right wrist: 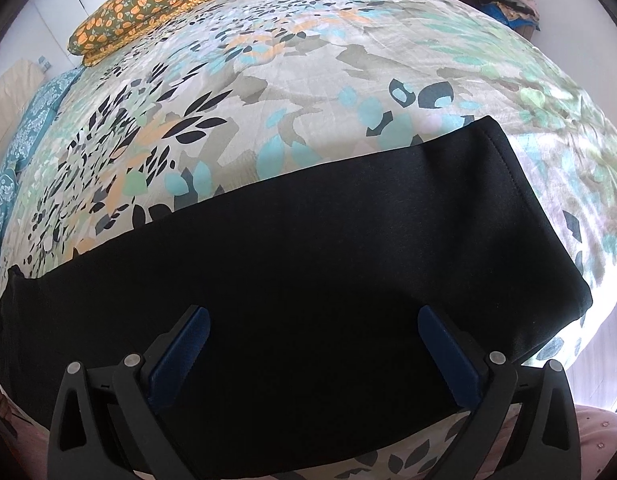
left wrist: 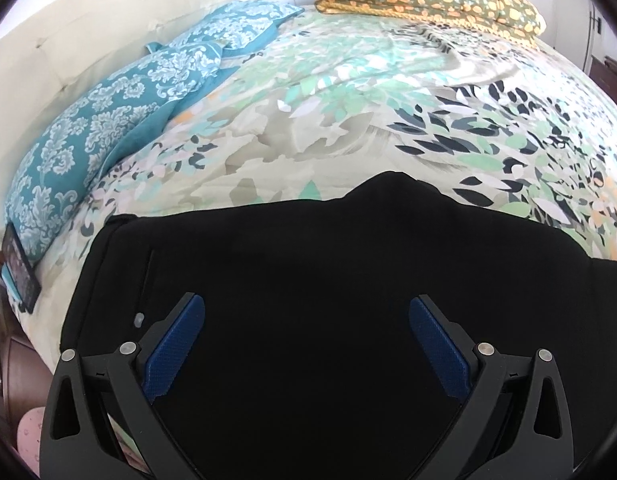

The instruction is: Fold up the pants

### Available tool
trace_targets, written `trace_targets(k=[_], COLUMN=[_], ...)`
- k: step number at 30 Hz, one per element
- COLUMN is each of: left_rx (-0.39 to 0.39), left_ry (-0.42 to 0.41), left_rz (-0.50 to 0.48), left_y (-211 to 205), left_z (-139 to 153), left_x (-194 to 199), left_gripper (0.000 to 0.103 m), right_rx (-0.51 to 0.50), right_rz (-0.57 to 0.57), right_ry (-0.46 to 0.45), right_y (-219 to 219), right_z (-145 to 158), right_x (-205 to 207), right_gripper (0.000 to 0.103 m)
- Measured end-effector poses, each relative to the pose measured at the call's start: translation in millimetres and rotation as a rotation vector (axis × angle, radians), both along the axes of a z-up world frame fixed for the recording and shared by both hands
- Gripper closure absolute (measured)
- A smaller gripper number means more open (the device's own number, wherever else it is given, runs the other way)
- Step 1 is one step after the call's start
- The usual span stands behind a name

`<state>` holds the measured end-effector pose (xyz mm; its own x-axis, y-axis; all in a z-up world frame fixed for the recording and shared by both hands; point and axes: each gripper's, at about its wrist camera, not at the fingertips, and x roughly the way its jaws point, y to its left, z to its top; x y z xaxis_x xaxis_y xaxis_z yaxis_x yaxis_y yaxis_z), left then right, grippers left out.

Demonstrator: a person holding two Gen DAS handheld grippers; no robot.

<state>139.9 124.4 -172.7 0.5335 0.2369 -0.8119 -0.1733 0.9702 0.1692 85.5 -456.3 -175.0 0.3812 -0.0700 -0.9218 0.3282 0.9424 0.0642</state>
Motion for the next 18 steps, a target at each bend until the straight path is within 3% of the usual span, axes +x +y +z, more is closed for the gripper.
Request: trace_targets(k=[6,8,10,11,14,16,18], left_rx=[-0.014,-0.027,-0.023,-0.022,-0.060,-0.069,-0.061], left_ry=[0.011,0.038,0.078,0.094,0.098,0.095,0.091], left_rz=[0.004,0.010,0.026,0.034,0.058,0.069,0.069], left_y=[2.0,5.4,9.4,11.5,16.7,17.4,15.9], left_z=[-4.3,-12.1,-22.8,-27.1,-32.1,-33.3,-35.0], left_x=[1.2,3.1,5.5,6.4,7.0,8.0,8.3], left_gripper=[0.001,0.001,0.001,0.001,0.001,0.001,0.000], right_rx=[0.001,0.085,0.257,0.295,0.223,0.180,0.265], right_rz=[-0.015,0.020,0.030,0.007,-0.060,-0.071,-0.067], right_ry=[0.010,0.054,-0.009,-0.063,-0.179,-0.169,-0.086], right_y=[0.0,-10.0,-38.9,-58.3,-119.0,-153.5,-180.9], right_z=[-1.3,5.0,25.1,40.2,84.5,93.9,78.7], right_x=[0.7,8.2,10.9,10.1,6.4,6.4,8.9], right_gripper=[0.000,0.000,0.004,0.007,0.006,0.006,0.006])
